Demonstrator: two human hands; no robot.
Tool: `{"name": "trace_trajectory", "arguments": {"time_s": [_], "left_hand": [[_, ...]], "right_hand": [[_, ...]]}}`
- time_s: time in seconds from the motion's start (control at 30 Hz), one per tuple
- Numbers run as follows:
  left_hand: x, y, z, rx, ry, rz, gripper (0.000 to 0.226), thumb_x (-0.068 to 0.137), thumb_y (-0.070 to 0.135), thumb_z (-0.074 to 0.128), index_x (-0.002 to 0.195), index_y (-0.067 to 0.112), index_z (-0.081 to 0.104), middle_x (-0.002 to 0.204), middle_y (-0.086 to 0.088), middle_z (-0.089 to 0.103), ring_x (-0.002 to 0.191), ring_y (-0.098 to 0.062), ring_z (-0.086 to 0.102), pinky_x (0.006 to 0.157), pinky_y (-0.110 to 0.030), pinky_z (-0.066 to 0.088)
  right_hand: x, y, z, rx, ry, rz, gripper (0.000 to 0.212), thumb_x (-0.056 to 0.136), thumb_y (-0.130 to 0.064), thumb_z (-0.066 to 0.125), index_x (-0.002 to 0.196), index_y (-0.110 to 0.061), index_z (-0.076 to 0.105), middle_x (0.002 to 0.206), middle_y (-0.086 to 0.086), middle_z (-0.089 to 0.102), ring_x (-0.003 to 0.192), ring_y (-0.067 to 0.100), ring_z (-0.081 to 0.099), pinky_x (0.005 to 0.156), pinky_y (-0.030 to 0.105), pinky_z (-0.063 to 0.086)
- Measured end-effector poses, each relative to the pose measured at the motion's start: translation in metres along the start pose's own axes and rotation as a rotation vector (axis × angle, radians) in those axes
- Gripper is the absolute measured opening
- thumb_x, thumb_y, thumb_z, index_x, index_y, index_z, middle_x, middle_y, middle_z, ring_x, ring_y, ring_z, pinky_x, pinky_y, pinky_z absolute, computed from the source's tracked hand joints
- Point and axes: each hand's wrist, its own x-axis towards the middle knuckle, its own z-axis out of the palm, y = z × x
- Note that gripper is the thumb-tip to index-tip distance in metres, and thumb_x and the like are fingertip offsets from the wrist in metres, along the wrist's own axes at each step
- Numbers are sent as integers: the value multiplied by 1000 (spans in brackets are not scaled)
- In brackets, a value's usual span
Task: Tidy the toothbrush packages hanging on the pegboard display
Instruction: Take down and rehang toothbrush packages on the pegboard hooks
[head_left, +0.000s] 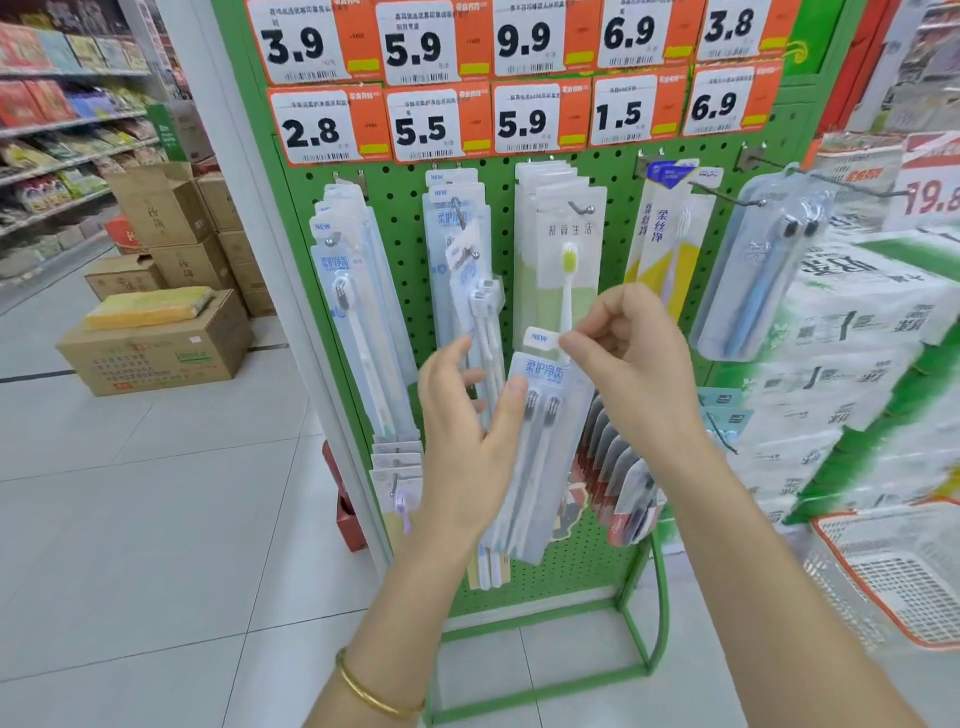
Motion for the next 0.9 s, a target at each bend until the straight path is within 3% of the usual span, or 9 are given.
{"name": "trace_trajectory", "arguments": {"time_s": [0.13, 0.3, 0.4, 0.47, 0.53, 0.6, 0.67, 0.77, 0.9], "left_hand": [[-5, -10, 5, 48, 42, -16, 59, 88, 46, 48, 138, 18, 34, 132, 8, 30, 123, -3, 39, 103, -37, 42], [-13, -5, 10, -79, -84, -111, 37, 94, 38, 52, 127, 22, 43, 123, 11, 48, 112, 3, 49, 90, -11, 41], [-15, -7, 13, -170, -160, -186, 10, 96, 28, 52, 105, 26, 53, 84, 22, 60, 76, 10, 56, 70, -12, 44], [-18, -10, 17, -188, -143, -221, 3, 96, 29, 52, 95, 27, 54, 73, 20, 57, 66, 5, 52, 64, -16, 41], [-20, -13, 20, -217, -109, -250, 5, 96, 30, 53, 93, 26, 53, 80, 14, 57, 73, -2, 54, 70, -23, 44], [-20, -14, 23, -230, -78, -271, 10, 95, 33, 53, 93, 24, 53, 85, 8, 58, 78, -7, 57, 76, -30, 48], [-19, -15, 24, -241, -48, -279, 12, 95, 34, 54, 93, 22, 53, 86, 9, 58, 80, -7, 57, 80, -31, 48], [-23, -12, 28, -224, -23, -272, 12, 95, 30, 54, 89, 20, 51, 78, 13, 53, 70, 5, 52, 73, -17, 45], [-36, -13, 32, -132, -42, -216, 13, 98, 25, 49, 99, 12, 46, 77, 16, 50, 68, 16, 50, 65, -4, 37]], "right_hand": [[-5, 10, 3, 85, 12, 83, 28, 84, -1, 65, 76, -19, 45, 77, 5, 56, 65, 6, 50, 60, 14, 42], [-12, 20, 7, 170, 6, 125, 29, 83, 2, 66, 78, -18, 46, 75, 3, 55, 64, 5, 51, 61, 13, 42], [-19, 24, 7, 210, 2, 152, 25, 83, -2, 67, 80, -17, 49, 76, 2, 56, 65, 4, 53, 62, 12, 43], [-25, 31, 8, 204, 11, 196, 17, 86, -9, 67, 84, -18, 52, 76, -3, 57, 65, 1, 53, 62, 13, 42], [-35, 42, 9, 209, 2, 290, 9, 92, -19, 61, 84, -20, 56, 73, -10, 57, 62, 2, 53, 63, 23, 45], [-50, 56, 11, 199, -44, 376, 18, 96, -29, 54, 80, -19, 57, 68, -8, 55, 59, 8, 50, 59, 31, 45], [-66, 66, 14, 119, -109, 375, 33, 98, -33, 49, 77, -8, 56, 65, -3, 47, 60, 9, 44, 58, 27, 38], [-83, 68, 20, 102, -56, 303, 38, 99, -22, 48, 76, 8, 49, 65, -6, 38, 60, 2, 34, 57, 21, 30], [-88, 69, 26, 170, 66, 349, 38, 98, -14, 51, 67, 7, 44, 54, -14, 32, 55, 1, 28, 53, 18, 26]]}}
